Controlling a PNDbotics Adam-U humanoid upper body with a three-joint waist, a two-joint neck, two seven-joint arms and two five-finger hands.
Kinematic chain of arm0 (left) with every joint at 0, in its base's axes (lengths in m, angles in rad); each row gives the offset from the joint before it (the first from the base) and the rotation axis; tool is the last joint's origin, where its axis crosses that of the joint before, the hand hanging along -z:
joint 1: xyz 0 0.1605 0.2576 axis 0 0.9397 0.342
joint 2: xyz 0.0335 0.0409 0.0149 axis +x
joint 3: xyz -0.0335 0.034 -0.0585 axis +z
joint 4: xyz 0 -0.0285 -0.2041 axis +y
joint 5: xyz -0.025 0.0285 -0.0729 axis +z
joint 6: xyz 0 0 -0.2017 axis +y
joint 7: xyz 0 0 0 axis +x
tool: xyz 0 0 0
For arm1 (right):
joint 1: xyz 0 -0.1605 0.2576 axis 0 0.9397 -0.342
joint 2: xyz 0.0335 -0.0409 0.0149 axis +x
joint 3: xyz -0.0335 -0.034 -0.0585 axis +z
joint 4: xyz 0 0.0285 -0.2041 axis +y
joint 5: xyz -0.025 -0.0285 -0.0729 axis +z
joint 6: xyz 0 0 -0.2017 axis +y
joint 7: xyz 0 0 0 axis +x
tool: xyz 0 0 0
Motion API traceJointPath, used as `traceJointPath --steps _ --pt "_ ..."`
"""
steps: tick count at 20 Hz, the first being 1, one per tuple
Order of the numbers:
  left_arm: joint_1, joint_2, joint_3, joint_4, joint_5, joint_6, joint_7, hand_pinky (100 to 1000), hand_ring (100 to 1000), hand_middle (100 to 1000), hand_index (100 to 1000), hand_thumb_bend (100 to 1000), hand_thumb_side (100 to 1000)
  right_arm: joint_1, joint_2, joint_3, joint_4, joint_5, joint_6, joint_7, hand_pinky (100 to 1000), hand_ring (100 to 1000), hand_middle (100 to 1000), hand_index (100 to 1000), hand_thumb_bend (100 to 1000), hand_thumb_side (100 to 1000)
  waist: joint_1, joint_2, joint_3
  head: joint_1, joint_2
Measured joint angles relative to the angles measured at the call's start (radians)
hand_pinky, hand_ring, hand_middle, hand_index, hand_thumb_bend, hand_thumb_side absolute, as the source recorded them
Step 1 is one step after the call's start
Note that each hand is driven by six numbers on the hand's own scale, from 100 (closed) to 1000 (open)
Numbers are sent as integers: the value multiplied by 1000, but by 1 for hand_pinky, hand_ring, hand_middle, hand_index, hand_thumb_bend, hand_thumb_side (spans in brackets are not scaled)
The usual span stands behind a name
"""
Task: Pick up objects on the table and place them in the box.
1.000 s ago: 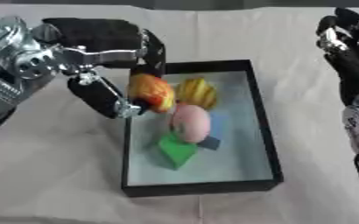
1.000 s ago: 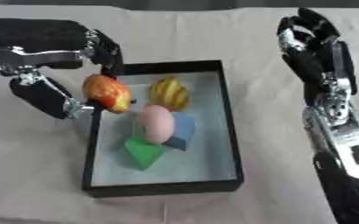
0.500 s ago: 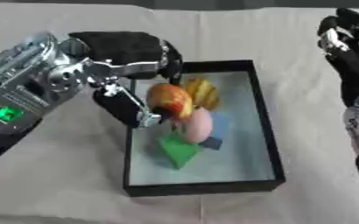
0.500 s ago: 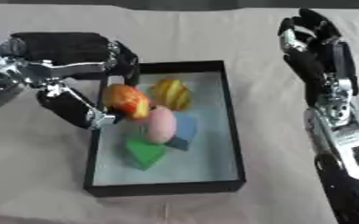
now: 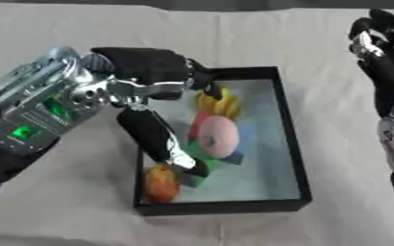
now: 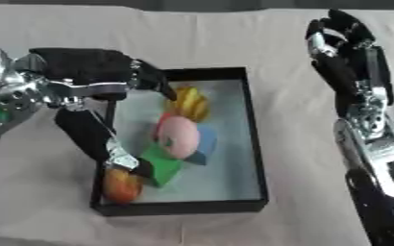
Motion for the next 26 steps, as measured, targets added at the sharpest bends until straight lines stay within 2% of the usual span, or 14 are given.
traceJointPath --steps 4,7,9,10,11,13,15,17,20,22,26 --pt "15 3 42 0 5 -21 59 726 799 772 874 571 632 0 0 0 0 0 0 0 802 772 764 827 230 294 0 -1 5 0 0" --pt "46 14 105 0 41 -36 161 642 754 723 835 405 556 0 0 -1 0 0 -1 -1 802 772 764 827 230 294 1 -1 9 -2 0" --pt "87 23 173 0 101 -50 272 610 731 694 806 339 530 1 0 -1 0 0 -2 -2 802 772 764 827 230 293 1 -1 12 -5 0" --pt "113 27 208 0 136 -56 334 574 705 669 779 263 533 1 0 -1 -1 0 -3 -3 802 772 764 827 230 291 1 -1 13 -8 0" --pt "143 27 247 -1 177 -57 401 567 701 665 770 244 535 1 0 -2 -3 0 -4 -4 801 772 764 827 231 291 1 -1 15 -11 0" --pt "214 26 328 -1 261 -57 541 546 688 660 751 174 586 1 -1 -4 -6 1 -5 -5 801 772 764 827 230 289 -1 -1 19 -16 0" --pt "288 11 405 -1 348 -52 681 531 680 656 745 141 654 1 -2 -7 -9 1 -7 -7 801 773 765 827 230 288 -4 -1 23 -21 -1" --pt "353 -22 471 -1 438 -35 811 533 689 669 755 152 722 1 -7 -8 -11 1 -8 -10 801 773 765 827 229 287 -7 -1 28 -24 -1" --pt "421 -75 538 2 566 -2 969 537 695 676 765 145 802 3 -9 -14 -11 3 -8 -14 801 773 765 827 225 288 -11 -1 31 -28 -2" --pt "453 -114 573 20 647 11 1059 549 704 684 775 183 839 6 -9 -17 -11 6 -9 -19 801 774 766 828 221 288 -15 -1 32 -29 -3" --pt "481 -186 623 93 780 -37 1188 559 709 693 792 248 864 9 -9 -25 -12 18 -9 -28 801 773 765 828 215 290 -20 -1 32 -31 -5"
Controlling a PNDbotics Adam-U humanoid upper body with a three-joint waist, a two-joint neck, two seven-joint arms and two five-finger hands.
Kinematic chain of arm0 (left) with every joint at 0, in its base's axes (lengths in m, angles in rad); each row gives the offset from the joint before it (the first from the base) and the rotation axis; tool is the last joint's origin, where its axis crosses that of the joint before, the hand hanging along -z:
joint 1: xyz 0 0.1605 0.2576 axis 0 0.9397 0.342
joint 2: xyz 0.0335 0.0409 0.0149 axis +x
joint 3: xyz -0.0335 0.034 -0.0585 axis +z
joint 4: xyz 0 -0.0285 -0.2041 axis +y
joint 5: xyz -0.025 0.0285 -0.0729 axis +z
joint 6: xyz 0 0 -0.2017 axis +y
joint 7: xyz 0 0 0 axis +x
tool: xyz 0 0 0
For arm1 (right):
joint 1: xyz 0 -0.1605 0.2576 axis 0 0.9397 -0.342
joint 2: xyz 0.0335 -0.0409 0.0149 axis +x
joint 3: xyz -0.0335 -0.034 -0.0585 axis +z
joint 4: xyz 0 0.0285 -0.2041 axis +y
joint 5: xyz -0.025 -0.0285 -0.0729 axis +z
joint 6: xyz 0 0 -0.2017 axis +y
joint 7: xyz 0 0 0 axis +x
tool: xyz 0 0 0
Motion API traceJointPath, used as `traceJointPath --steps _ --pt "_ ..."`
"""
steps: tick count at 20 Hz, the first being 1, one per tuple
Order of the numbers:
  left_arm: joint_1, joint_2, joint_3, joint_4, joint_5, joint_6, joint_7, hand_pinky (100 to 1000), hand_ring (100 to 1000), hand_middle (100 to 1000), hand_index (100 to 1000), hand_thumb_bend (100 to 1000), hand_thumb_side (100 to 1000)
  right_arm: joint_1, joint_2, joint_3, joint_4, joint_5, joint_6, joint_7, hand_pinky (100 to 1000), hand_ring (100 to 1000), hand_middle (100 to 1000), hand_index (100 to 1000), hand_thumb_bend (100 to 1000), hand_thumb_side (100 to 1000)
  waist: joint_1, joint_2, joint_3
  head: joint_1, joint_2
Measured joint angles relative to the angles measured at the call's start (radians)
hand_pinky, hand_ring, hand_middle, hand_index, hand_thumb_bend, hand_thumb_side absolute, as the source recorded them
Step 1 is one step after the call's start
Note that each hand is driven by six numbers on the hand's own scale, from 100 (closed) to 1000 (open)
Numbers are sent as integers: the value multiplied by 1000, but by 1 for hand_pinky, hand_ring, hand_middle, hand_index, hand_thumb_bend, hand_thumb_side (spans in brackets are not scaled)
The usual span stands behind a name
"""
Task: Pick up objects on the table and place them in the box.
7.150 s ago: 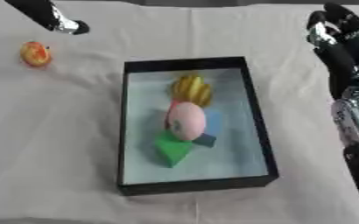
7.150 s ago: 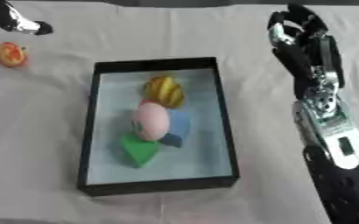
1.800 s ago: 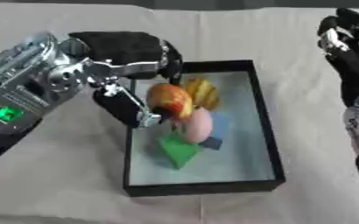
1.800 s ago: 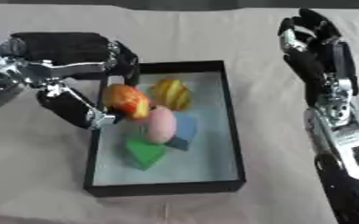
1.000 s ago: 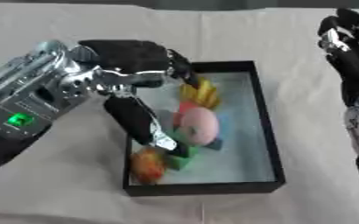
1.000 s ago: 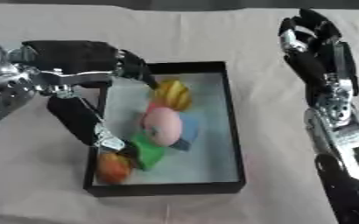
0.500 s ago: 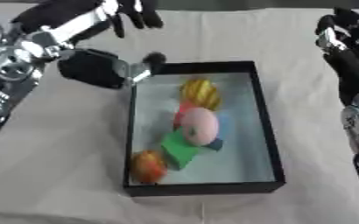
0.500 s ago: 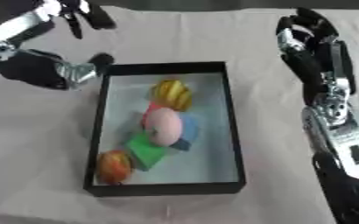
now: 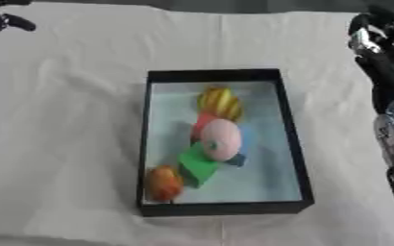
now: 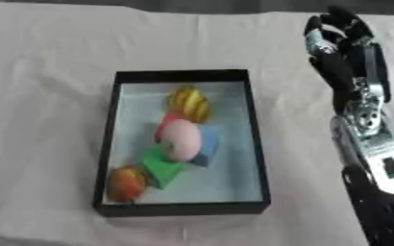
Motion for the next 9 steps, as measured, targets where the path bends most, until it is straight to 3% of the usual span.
traceJointPath --steps 3,9 --pt "8 -37 23 54 64 -57 38 555 712 712 815 269 903 0 0 -5 0 9 0 -7 801 775 767 829 210 296 -3 0 0 0 -1" --pt "12 -75 36 124 121 -136 34 552 725 731 842 285 874 0 0 -10 0 16 -4 -13 801 778 768 829 203 304 -12 0 1 -1 -4"
